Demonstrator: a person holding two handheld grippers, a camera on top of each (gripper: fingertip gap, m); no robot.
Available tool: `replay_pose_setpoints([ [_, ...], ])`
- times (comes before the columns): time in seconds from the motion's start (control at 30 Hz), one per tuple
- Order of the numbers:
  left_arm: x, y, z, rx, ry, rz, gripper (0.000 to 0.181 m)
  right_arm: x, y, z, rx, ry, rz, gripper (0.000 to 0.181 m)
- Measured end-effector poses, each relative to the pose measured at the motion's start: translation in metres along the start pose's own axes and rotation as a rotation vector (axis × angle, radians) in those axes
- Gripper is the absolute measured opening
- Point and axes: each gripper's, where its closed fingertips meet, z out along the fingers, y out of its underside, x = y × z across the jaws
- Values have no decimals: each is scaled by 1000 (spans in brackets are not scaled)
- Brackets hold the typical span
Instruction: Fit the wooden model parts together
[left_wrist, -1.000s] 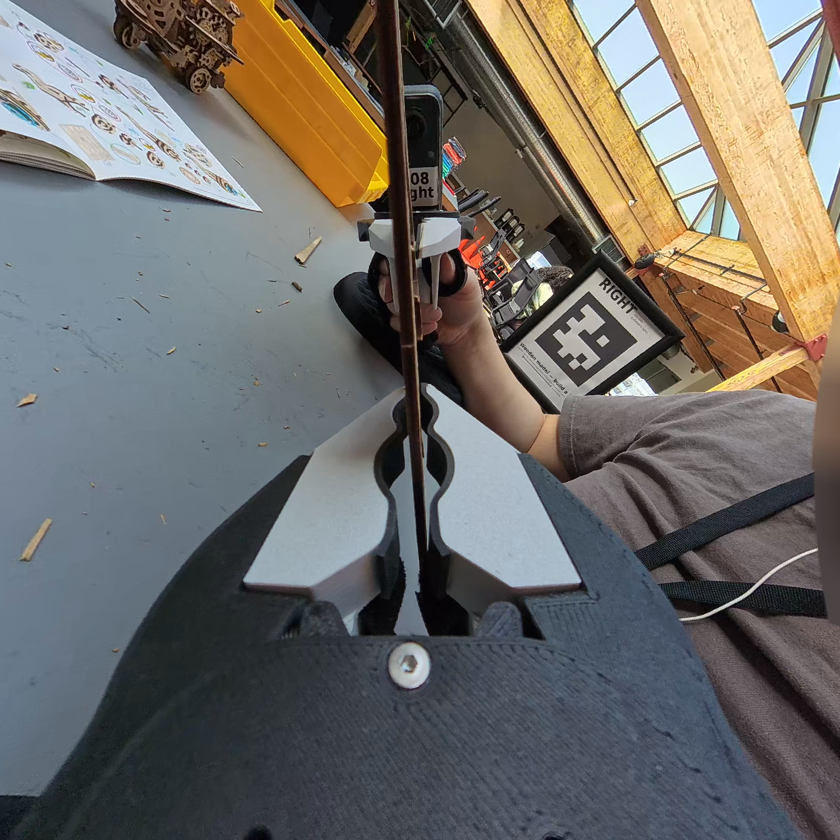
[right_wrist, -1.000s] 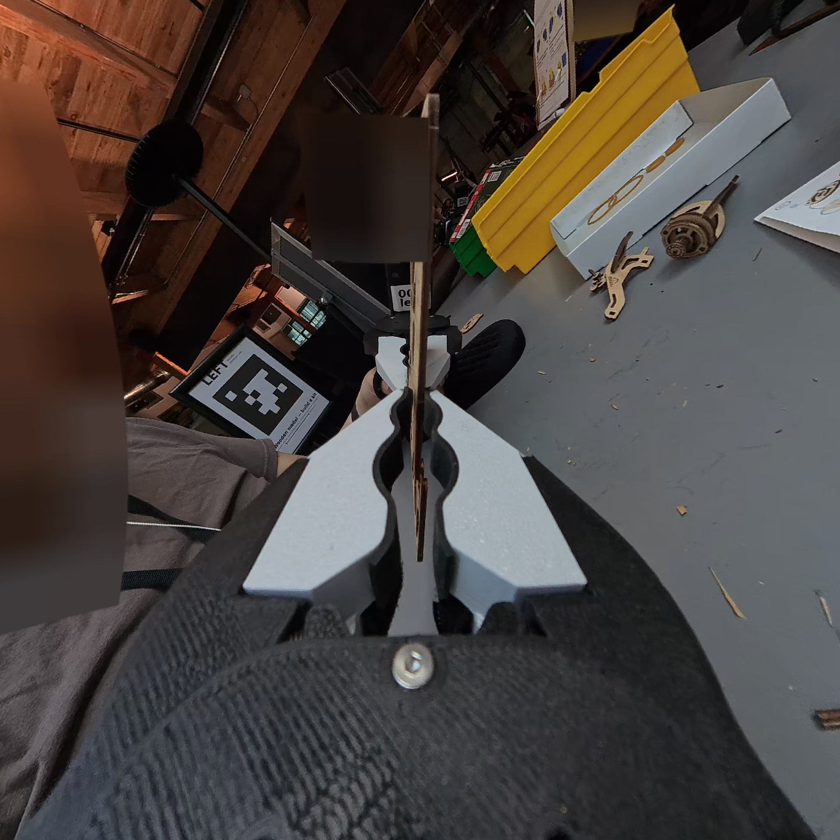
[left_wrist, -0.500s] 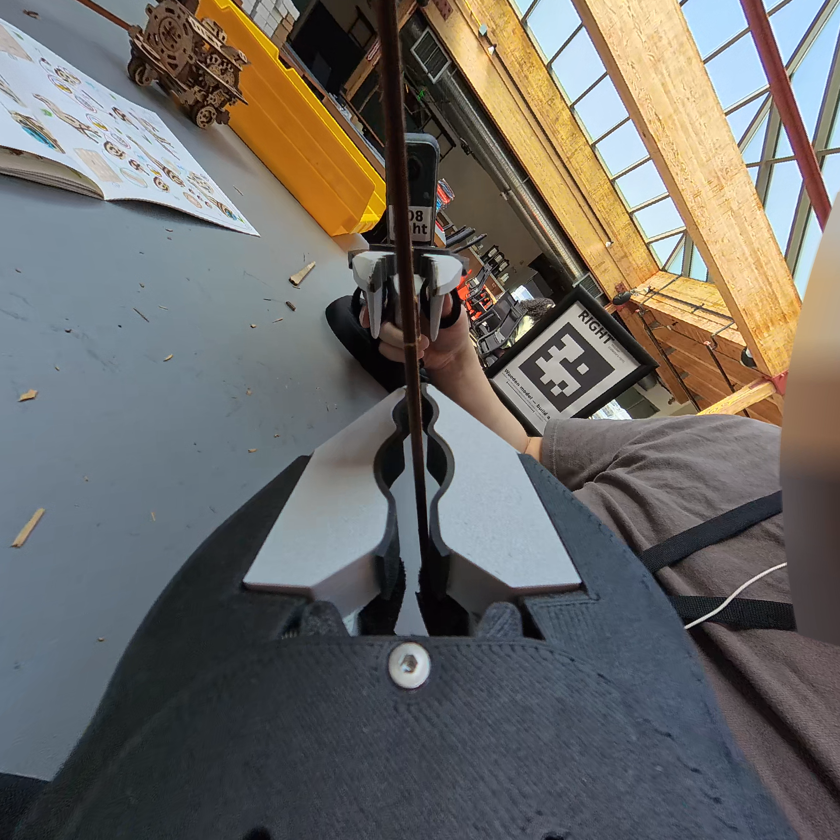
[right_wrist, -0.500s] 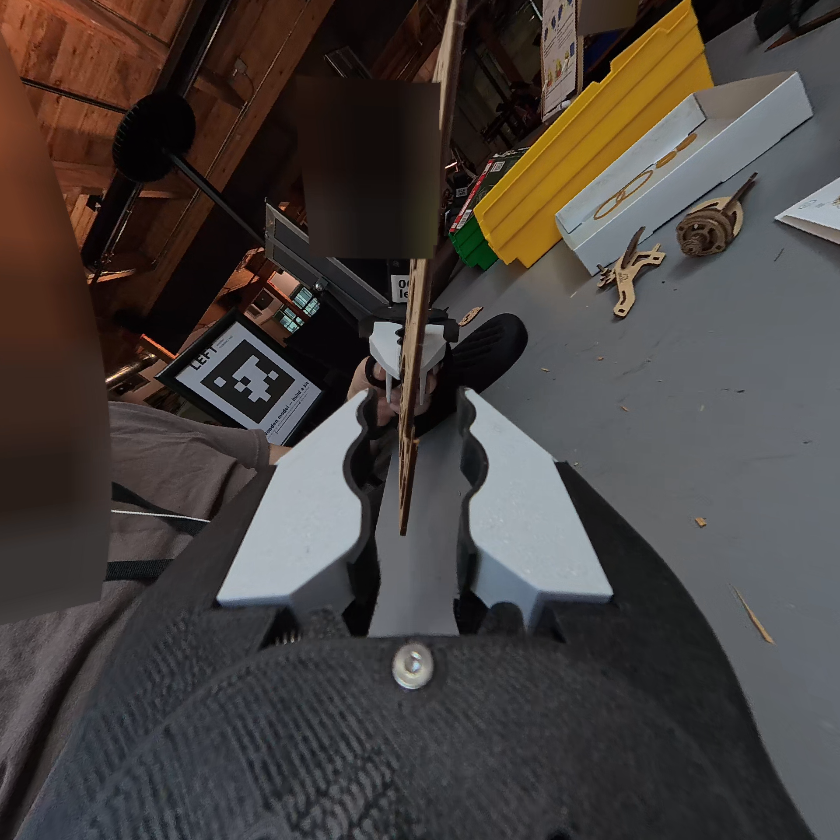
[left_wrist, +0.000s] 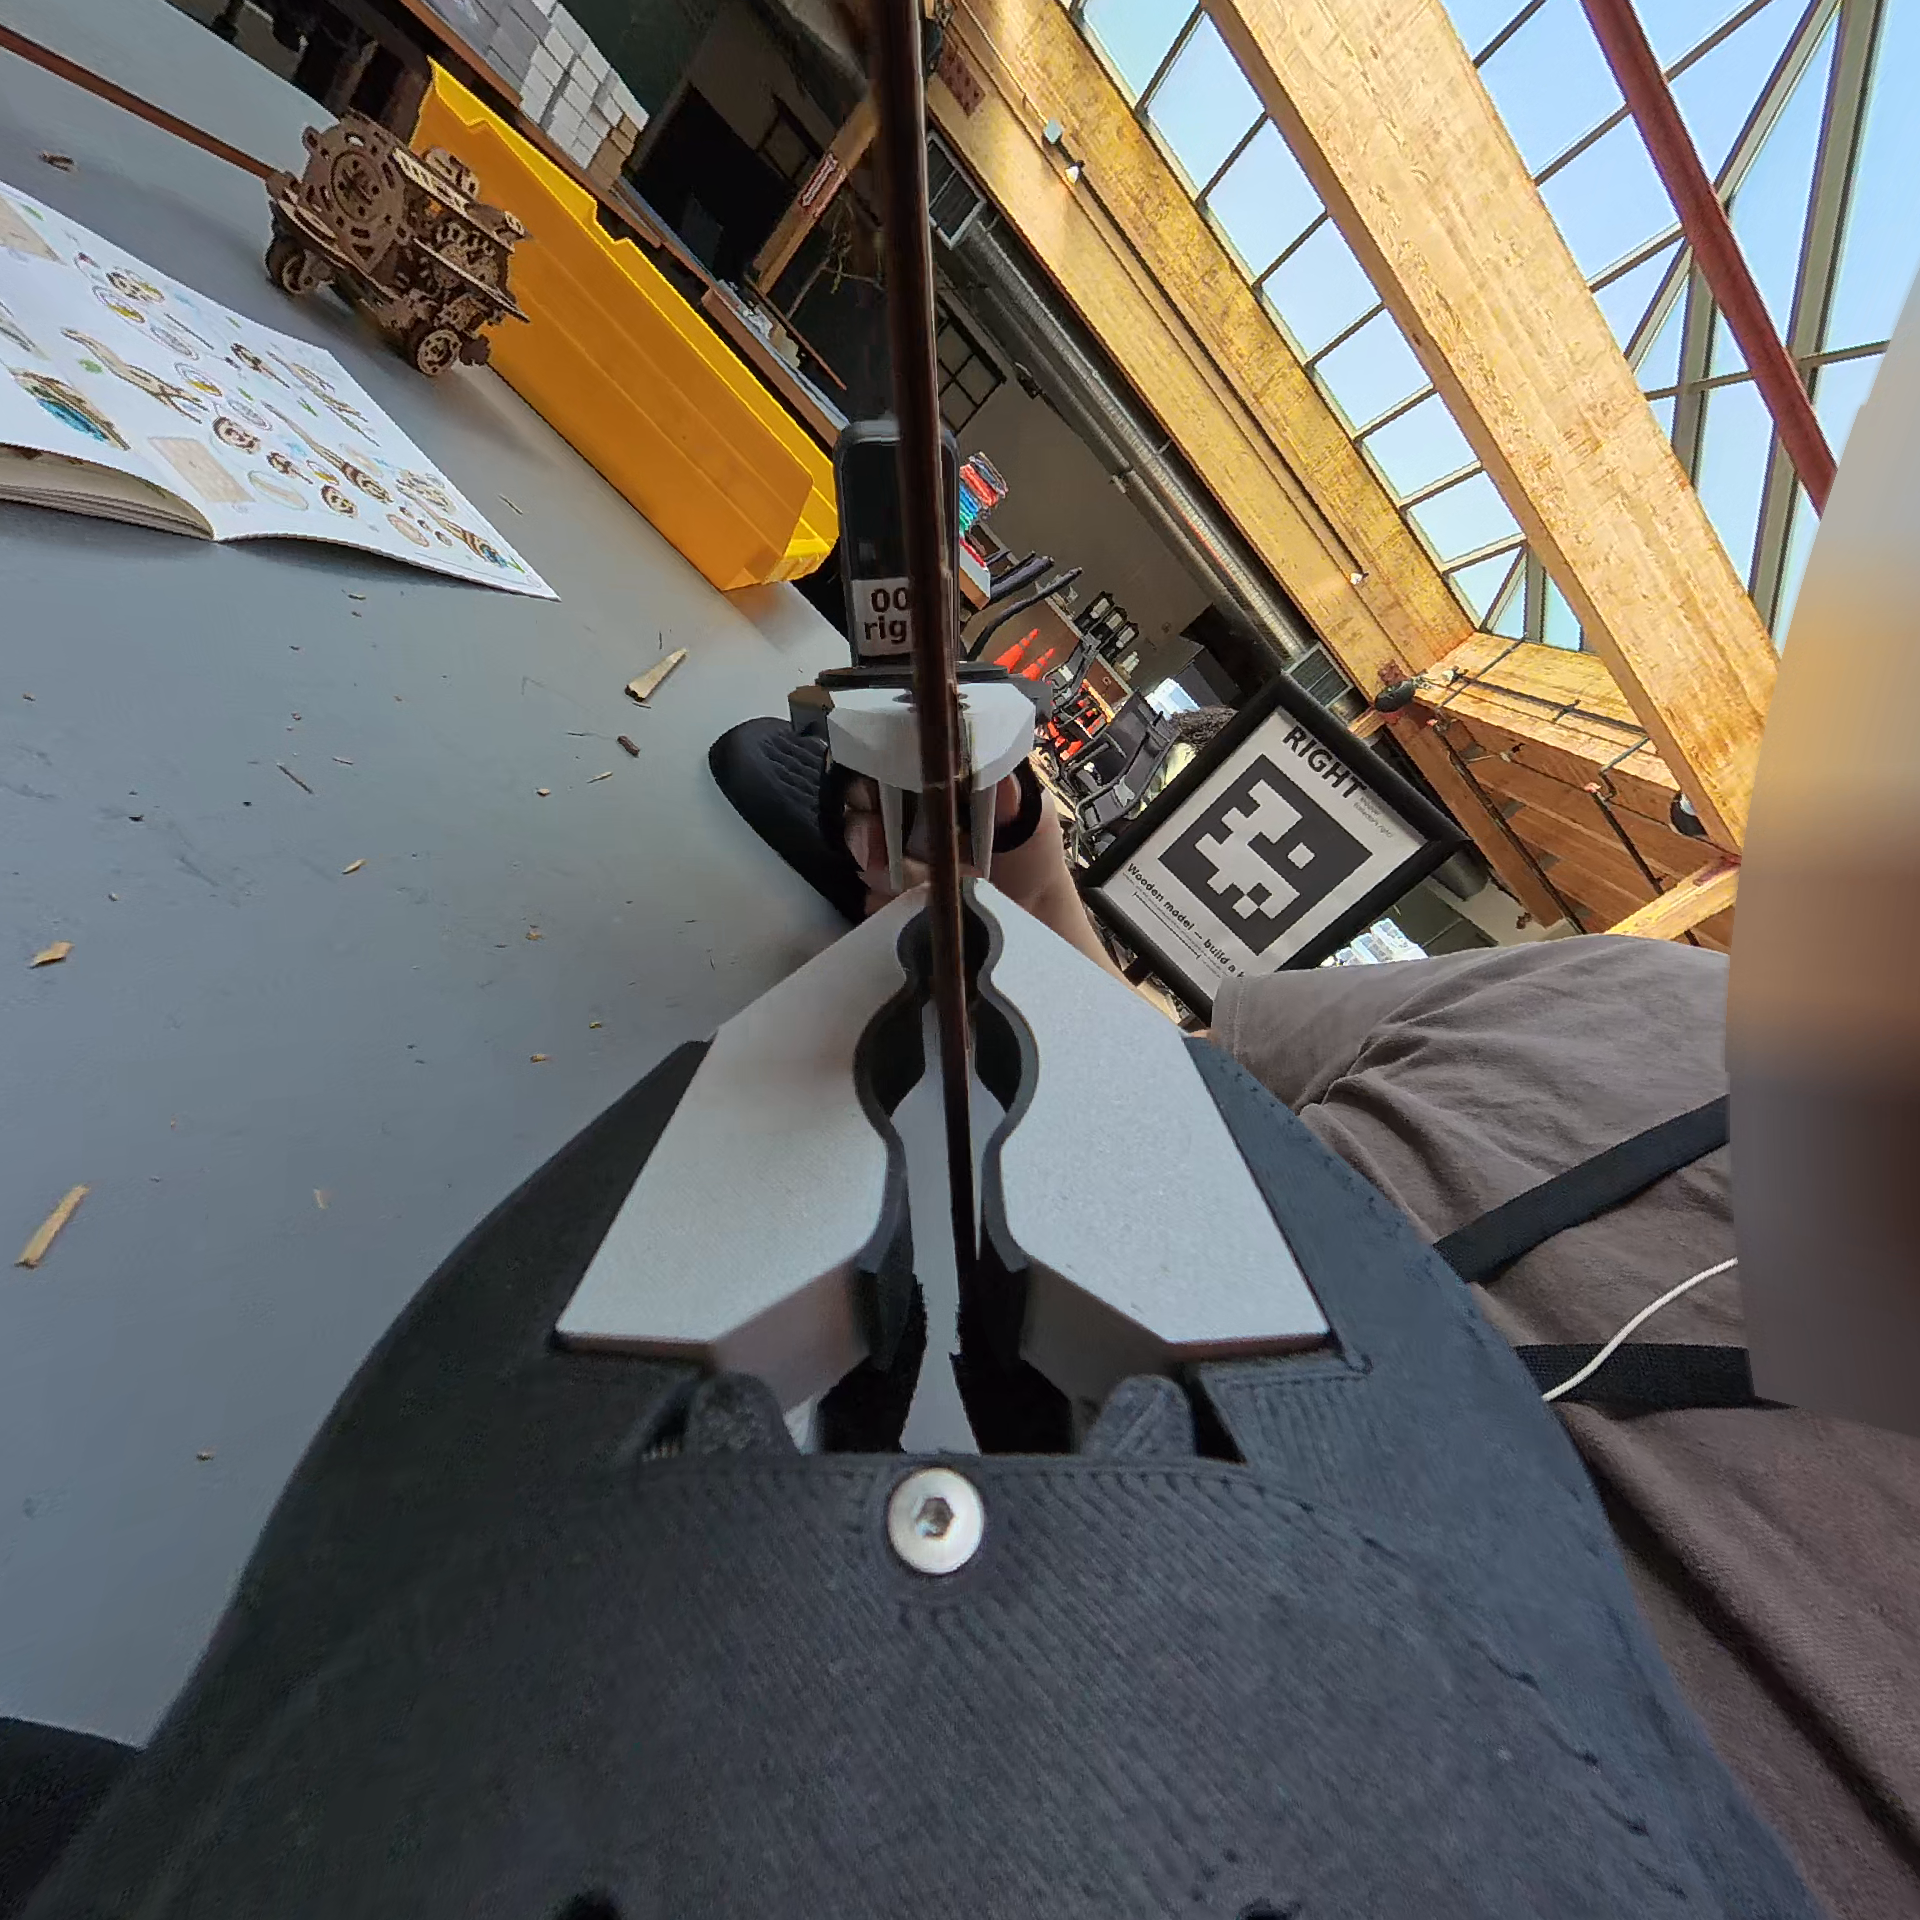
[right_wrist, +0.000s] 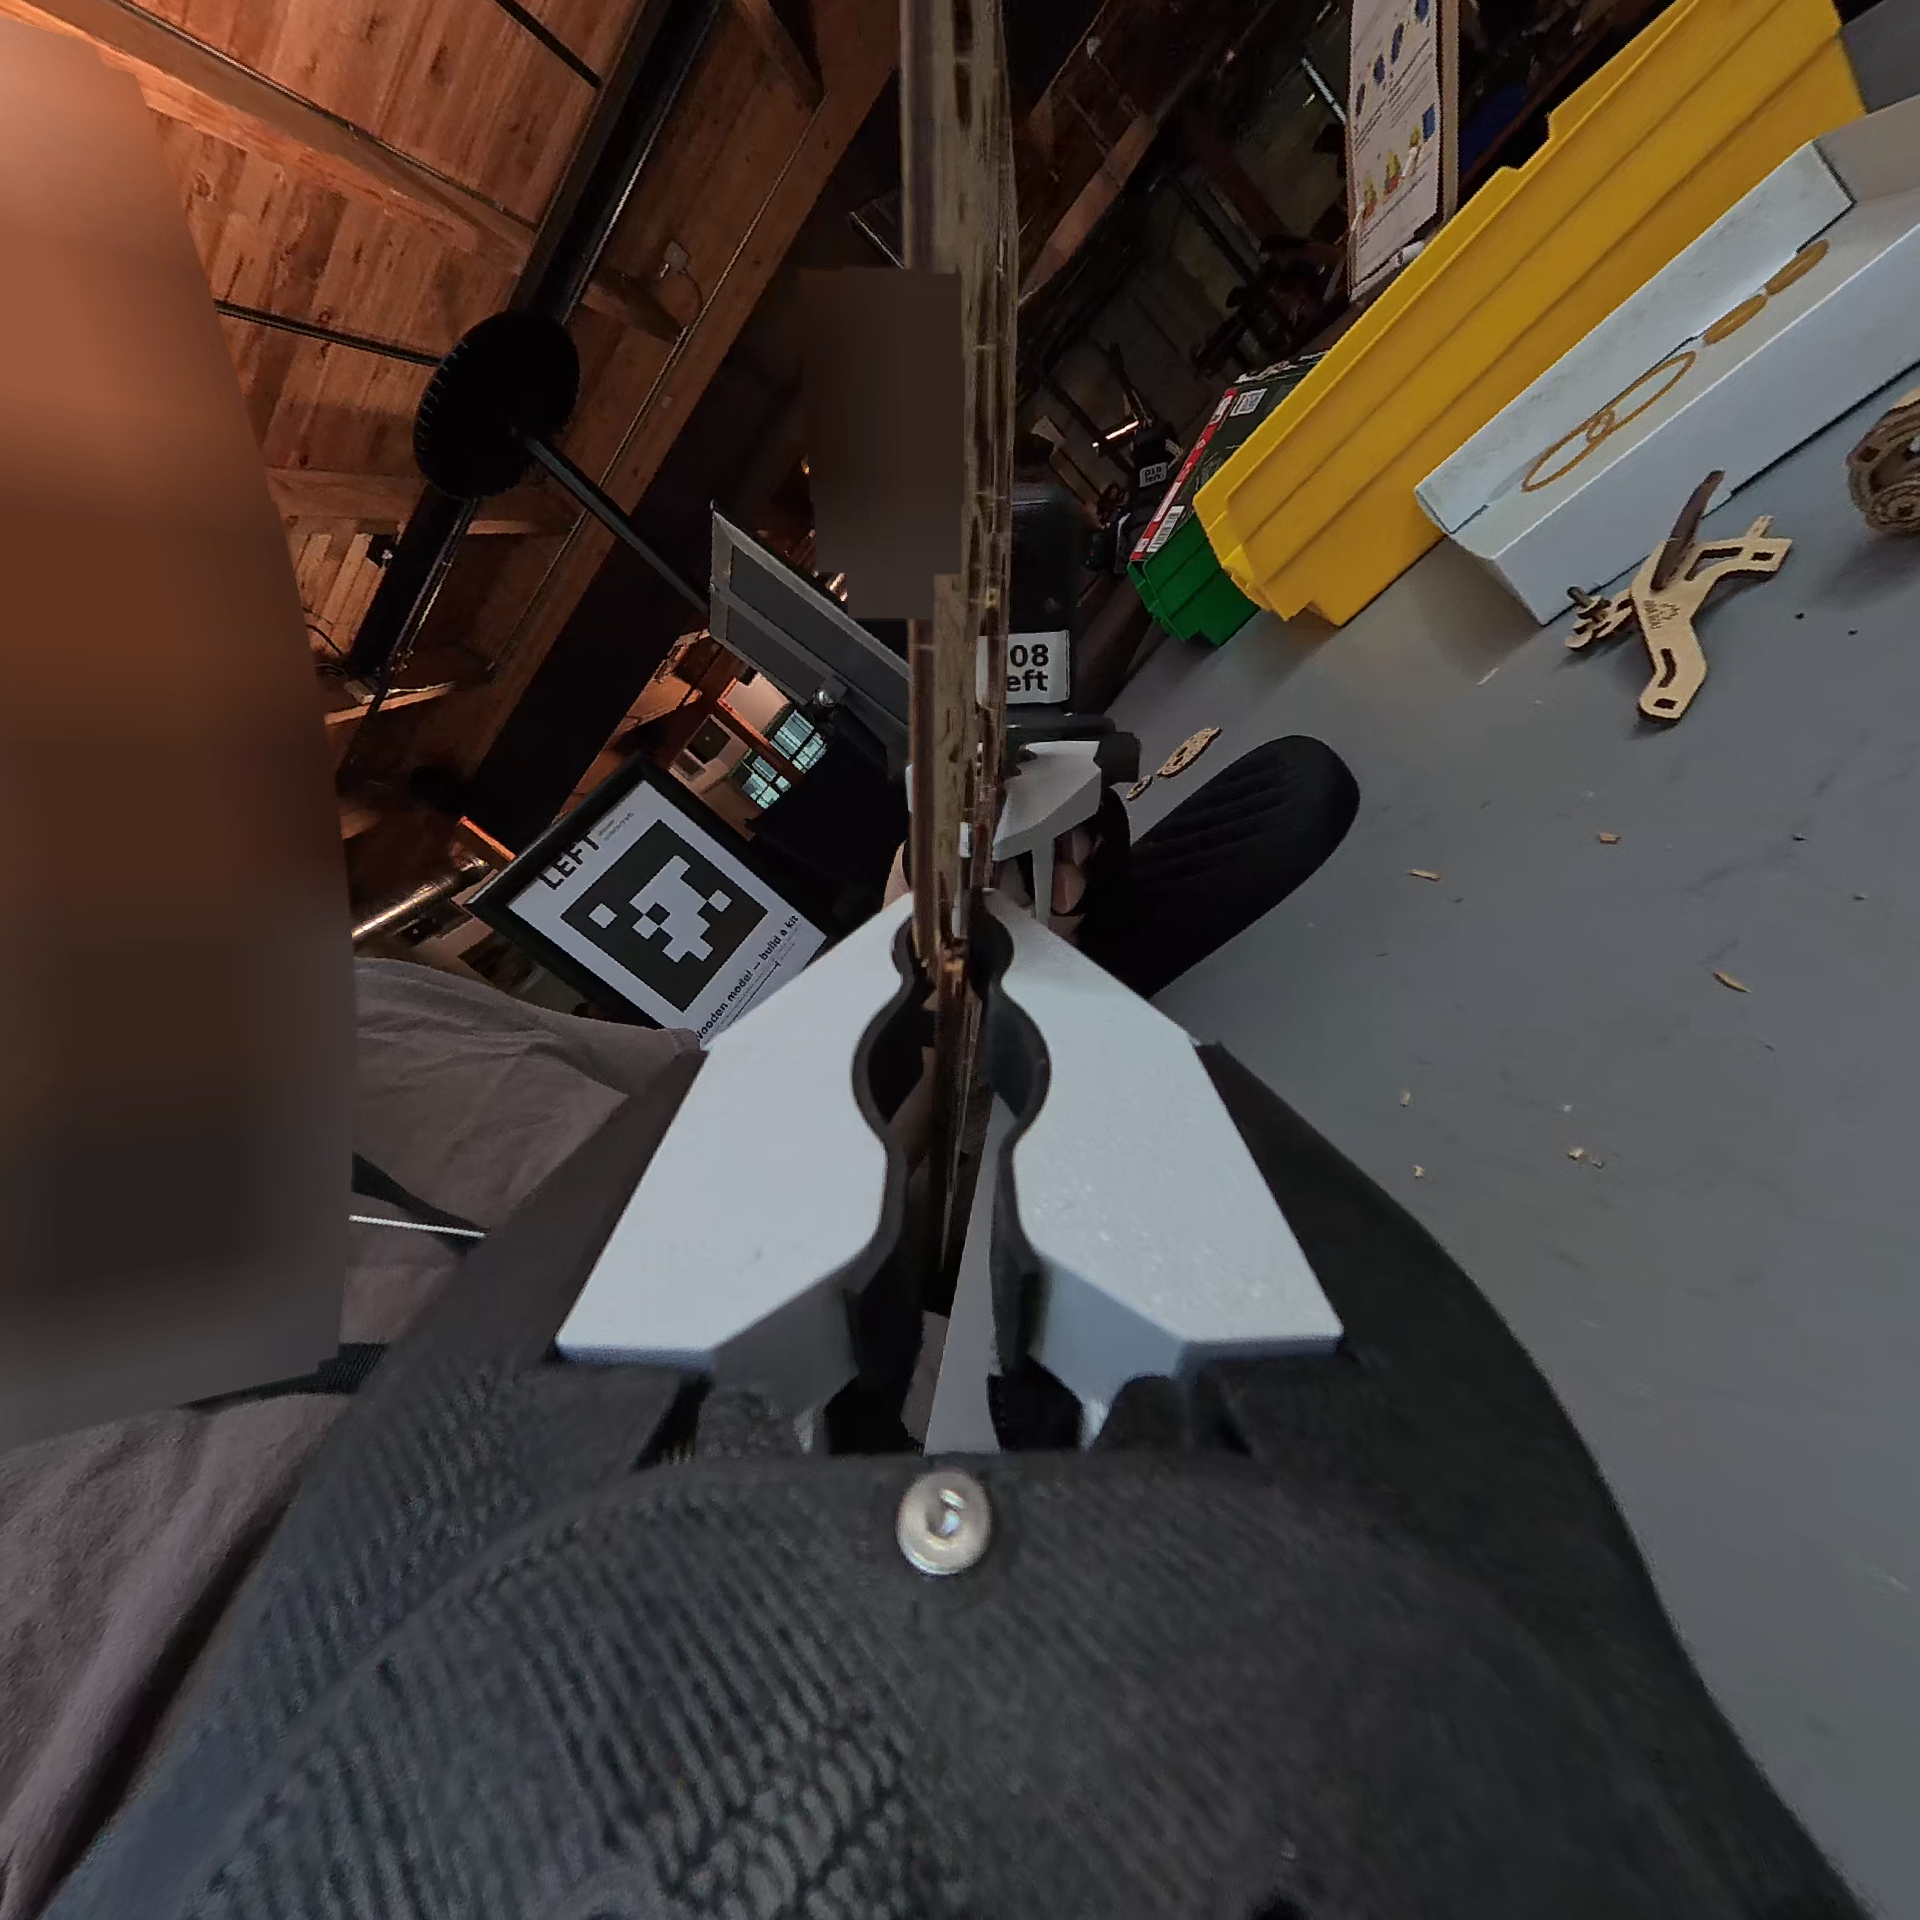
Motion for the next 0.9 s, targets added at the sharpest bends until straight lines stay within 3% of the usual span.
replay_pose_setpoints([
  [0.27, 2, -10, -11, 72, 11, -17, 10, -2, 4, 1, 9, -11, 18, 2],
  [0.43, 1, -16, -32, 131, -9, -27, 2, 0, 6, -1, 15, 8, 26, 2],
  [0.53, -3, -6, -38, 101, -68, -34, 1, 3, 13, -1, 11, 20, 74, 2],
  [0.63, -9, 4, -40, 64, -120, -58, 0, 18, 24, -4, -23, 117, 90, 1],
  [0.77, -18, 10, -39, 47, -187, -55, 0, 37, 29, -12, -57, 249, 76, 17],
  [0.9, -27, 8, -45, 125, -266, -120, 0, 57, 21, -28, -20, 454, 13, 41],
])
